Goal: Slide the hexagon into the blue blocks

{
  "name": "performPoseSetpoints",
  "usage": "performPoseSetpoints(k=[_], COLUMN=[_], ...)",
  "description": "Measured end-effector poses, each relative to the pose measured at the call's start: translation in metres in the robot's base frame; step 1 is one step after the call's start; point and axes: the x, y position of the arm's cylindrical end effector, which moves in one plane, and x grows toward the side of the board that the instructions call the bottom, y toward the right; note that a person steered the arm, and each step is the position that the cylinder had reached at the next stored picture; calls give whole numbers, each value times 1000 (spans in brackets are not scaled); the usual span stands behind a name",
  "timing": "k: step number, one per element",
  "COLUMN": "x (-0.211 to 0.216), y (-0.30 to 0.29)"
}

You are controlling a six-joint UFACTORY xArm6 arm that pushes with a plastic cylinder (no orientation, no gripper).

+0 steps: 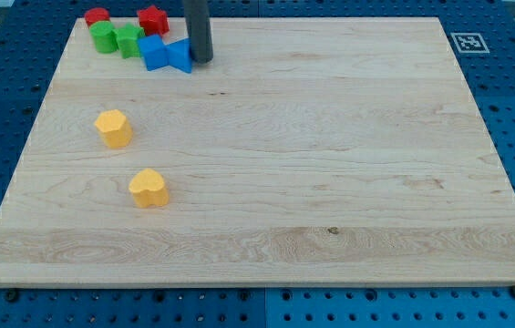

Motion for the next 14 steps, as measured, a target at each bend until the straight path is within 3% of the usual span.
performPoseSetpoints(k=[2,3,5,6,7,9,12,14], x=[3,30,182,186,187,187,125,123], y=[-12,17,23,16,-45,-99,-106,-76])
